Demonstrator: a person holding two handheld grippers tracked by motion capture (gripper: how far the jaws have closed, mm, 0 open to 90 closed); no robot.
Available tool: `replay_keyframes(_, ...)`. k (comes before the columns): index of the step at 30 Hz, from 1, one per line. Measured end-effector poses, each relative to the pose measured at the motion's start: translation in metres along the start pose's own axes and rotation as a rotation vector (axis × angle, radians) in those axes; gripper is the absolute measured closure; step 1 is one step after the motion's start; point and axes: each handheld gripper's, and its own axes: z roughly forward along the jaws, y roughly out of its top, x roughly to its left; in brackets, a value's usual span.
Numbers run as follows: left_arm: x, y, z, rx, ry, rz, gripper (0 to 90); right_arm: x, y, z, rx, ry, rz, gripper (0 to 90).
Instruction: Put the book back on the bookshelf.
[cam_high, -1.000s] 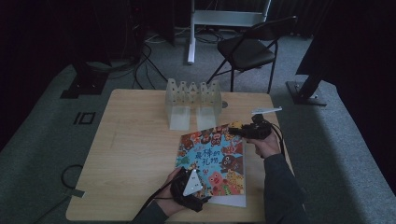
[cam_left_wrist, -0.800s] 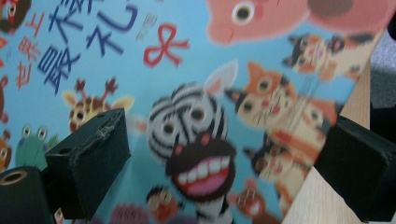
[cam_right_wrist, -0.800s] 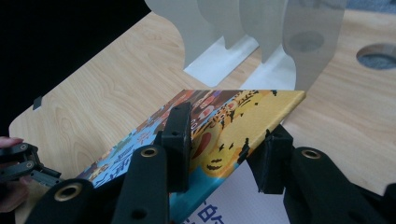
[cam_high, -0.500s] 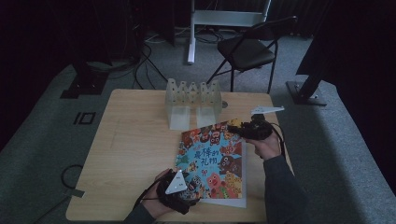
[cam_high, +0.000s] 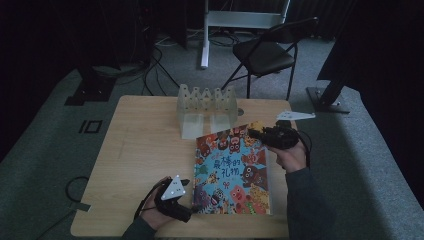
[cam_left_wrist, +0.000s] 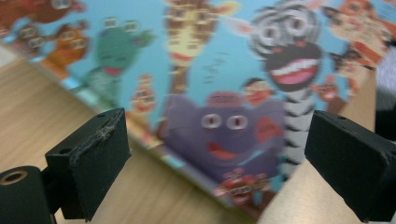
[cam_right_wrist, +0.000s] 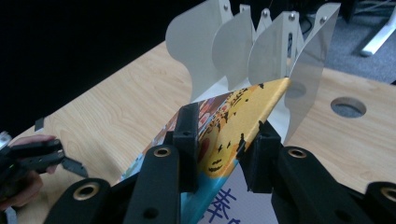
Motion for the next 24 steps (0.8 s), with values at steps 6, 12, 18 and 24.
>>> replay_keyframes(6,0.013,0.005,-0.003,-0.017,0.026,-0.019,7.6,0.009,0.004,-0.010,-0.039,0.000,-0.015,73.9)
replay_keyframes(12,0.023,0.008,0.002,-0.042,0.019,-0.055,10.9,0.019,0.007,-0.024,-0.081,0.009,-0.037,76.4)
replay_keyframes(18,0.029,0.013,0.008,-0.045,0.019,-0.057,11.5,0.027,0.011,-0.040,-0.120,0.012,-0.044,78.6)
replay_keyframes(24,0.034,0.018,0.016,-0.057,0.007,-0.075,12.5,0.035,0.013,-0.052,-0.148,0.004,-0.062,79.2)
